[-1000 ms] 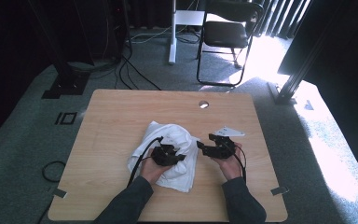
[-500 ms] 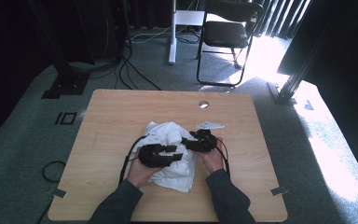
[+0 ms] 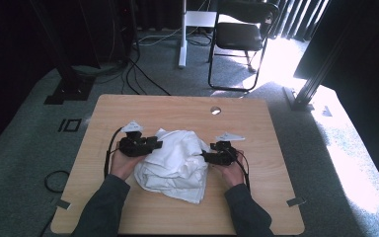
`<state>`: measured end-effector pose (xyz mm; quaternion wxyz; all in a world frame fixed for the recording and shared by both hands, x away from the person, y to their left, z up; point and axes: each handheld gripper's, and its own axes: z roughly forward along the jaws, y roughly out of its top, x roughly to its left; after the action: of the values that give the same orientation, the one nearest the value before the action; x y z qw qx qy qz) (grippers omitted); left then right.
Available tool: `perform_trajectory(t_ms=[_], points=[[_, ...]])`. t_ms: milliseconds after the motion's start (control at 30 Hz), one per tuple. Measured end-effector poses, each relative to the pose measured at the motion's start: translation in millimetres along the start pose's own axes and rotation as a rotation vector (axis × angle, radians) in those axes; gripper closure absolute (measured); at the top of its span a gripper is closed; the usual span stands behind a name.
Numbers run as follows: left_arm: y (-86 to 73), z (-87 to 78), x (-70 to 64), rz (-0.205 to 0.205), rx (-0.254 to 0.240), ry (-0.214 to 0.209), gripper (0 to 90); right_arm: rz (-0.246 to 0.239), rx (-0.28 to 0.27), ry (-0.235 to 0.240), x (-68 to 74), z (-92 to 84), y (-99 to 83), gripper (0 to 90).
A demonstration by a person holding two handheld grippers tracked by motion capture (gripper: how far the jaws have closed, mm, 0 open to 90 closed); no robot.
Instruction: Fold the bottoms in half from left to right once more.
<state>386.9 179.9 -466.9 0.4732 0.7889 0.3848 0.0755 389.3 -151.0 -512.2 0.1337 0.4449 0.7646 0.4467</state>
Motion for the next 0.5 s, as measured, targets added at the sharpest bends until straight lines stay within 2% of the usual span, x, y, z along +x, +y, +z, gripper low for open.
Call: perform_trajectory(t_ms=[133, 200, 267, 333, 433, 500], points=[[-15.4, 11.0, -4.0, -0.017, 0.026, -0.023, 62.3, -0.011, -0.030, -0.004, 3.2, -23.7, -4.7, 37.1], [-22.6, 14.1, -6.0, -0.027, 0.018, -0.019, 61.1, -0.025, -0.021, 0.022, 8.1, -32.3, -10.6, 37.1], [-27.7, 15.0, -5.7, -0.048, 0.007, -0.034, 60.8, -0.058, 0.000, 0.026, 13.5, -35.9, -17.6, 37.3], [-31.8, 14.9, -6.7, -0.070, -0.007, -0.041, 60.8, -0.065, 0.024, 0.051, 16.3, -34.2, -23.0, 38.5], [-38.7, 15.4, -12.7, -0.075, -0.016, -0.033, 60.8, -0.078, 0.061, 0.055, 17.8, -23.3, -26.0, 39.0], [-43.9, 15.5, -17.1, -0.083, -0.039, -0.023, 60.7, -0.082, 0.070, 0.049, 16.7, -14.3, -24.7, 39.0]])
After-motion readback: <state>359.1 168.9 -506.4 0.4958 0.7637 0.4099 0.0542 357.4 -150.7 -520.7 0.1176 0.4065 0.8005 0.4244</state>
